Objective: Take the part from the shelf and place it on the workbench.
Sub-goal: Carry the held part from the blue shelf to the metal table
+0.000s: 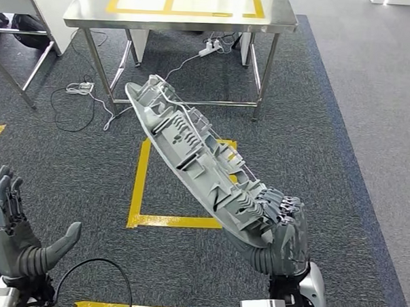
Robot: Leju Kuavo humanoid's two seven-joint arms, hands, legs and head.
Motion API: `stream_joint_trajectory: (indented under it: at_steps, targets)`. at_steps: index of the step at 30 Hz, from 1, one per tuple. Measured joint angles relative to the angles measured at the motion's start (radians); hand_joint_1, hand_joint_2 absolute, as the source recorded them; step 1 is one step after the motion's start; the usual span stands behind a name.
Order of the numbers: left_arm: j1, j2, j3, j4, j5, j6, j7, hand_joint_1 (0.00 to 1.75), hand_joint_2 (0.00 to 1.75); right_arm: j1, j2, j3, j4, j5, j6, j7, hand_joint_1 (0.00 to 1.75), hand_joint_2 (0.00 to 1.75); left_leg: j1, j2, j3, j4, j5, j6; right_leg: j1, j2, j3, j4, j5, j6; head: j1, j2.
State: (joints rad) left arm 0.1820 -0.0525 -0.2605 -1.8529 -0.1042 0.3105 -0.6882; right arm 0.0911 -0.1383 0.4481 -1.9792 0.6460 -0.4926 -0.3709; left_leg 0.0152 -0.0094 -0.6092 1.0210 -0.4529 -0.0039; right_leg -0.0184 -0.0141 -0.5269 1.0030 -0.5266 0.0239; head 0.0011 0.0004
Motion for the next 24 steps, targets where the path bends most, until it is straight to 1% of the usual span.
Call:
stream_joint_trajectory:
  at_steps: [2,3,6,8,12,14,24]
  targets:
    - [0.001,0.000,0.000,0.000,0.001,-0.001,0.000,0.00,1.75,0.000,0.000,0.000,0.000,0.000,-0.001,0.000,1.75,1.75,0.000,-0.001,0.000,-0.001,0.000,0.002,0.000,0.000,0.003,-0.004,0.000,-0.005,0.000,0.000]
    - [0.001,0.000,0.000,0.000,0.001,-0.002,0.000,0.00,1.75,0.000,0.000,0.000,0.000,0.000,-0.001,0.000,1.75,1.75,-0.001,-0.001,0.000,-0.001,-0.001,0.004,-0.001,-0.001,0.005,-0.007,0.001,-0.005,0.000,0.000]
    - [0.001,0.000,0.000,0.000,0.002,-0.004,0.000,0.00,1.75,0.000,0.001,0.002,0.000,-0.004,-0.001,0.000,1.75,1.75,-0.003,-0.001,0.000,0.000,-0.003,0.010,-0.002,0.000,0.008,-0.015,0.004,0.000,0.000,0.000]
    - [0.001,0.000,0.000,0.000,0.004,-0.006,0.000,0.00,1.75,0.001,0.001,0.001,0.000,-0.006,-0.001,0.000,1.75,1.75,-0.004,-0.001,0.000,0.000,-0.004,0.012,-0.002,0.000,0.009,-0.018,0.006,0.003,0.000,0.000]
    - [0.001,0.000,0.001,0.001,0.009,-0.016,0.000,0.00,1.75,0.001,0.001,0.002,0.000,-0.008,-0.001,0.000,1.75,1.75,-0.005,-0.001,0.000,0.001,-0.003,0.013,-0.003,0.000,0.009,-0.019,0.007,0.013,0.000,0.000]
    - [0.001,0.000,0.001,0.002,0.009,-0.022,0.000,0.00,1.75,0.002,0.001,0.002,0.000,-0.008,-0.001,-0.002,1.75,1.75,-0.005,-0.001,0.001,0.001,-0.003,0.014,-0.003,0.000,0.009,-0.019,0.008,0.016,0.000,0.000]
    - [0.001,-0.003,0.001,0.004,0.007,-0.044,0.000,0.00,1.75,0.002,0.001,0.001,0.000,-0.009,-0.001,-0.009,1.75,1.75,-0.003,-0.001,0.002,0.001,-0.002,0.014,-0.001,0.000,0.009,-0.016,0.007,0.016,0.000,0.000]
